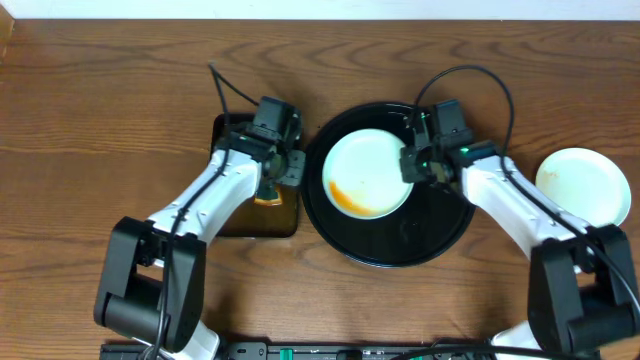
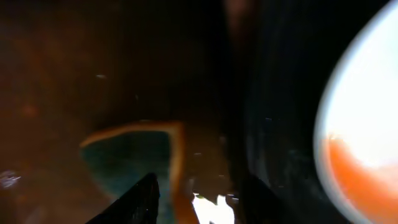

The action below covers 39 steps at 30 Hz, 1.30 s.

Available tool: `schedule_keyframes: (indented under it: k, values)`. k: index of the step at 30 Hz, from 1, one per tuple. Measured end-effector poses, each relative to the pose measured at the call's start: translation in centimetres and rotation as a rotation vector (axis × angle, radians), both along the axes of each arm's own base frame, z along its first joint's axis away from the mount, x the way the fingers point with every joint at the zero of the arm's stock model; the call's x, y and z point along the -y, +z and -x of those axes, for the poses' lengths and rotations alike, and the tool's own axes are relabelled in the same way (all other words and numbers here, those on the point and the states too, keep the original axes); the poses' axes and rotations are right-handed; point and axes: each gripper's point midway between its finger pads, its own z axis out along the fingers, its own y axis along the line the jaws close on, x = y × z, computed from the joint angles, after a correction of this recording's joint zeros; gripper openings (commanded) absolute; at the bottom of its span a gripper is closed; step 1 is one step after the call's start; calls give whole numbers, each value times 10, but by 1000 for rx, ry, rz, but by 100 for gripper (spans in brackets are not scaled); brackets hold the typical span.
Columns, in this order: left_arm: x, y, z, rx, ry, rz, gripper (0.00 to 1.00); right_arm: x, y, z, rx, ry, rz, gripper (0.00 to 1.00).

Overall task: Clean dirty plates on tray and stack at the side
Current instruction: 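Tilt up the pale blue plate with the right gripper and lift it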

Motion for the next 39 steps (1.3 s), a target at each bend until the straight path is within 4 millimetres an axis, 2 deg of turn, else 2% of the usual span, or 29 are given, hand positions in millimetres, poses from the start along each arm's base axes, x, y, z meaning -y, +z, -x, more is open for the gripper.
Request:
schedule_keyframes:
  k: [7, 10, 17, 21, 26, 30, 33, 39]
  values:
    - [-34, 7, -10, 4, 142, 22, 45, 23, 25, -10, 107, 15, 130, 1]
    - [-46, 6, -12, -1, 186, 24, 45, 34, 45, -14, 177, 32, 203, 1]
    - [-53, 6, -14, -2, 220, 29, 46, 50, 93, -19, 330, 74, 382, 1]
    - [-53, 6, -14, -2, 220, 29, 46, 33, 111, -12, 397, 169, 533, 1]
    - [-53, 6, -14, -2, 220, 29, 46, 9, 122, -2, 450, 268, 693, 1]
    - [-53, 6, -14, -2, 220, 29, 46, -11, 146, 7, 550, 268, 857, 1]
    - [-53, 6, -14, -2, 220, 29, 46, -16, 161, 9, 602, 227, 910, 1]
    - [-53, 6, -14, -3, 220, 29, 46, -8, 168, 9, 609, 185, 957, 1]
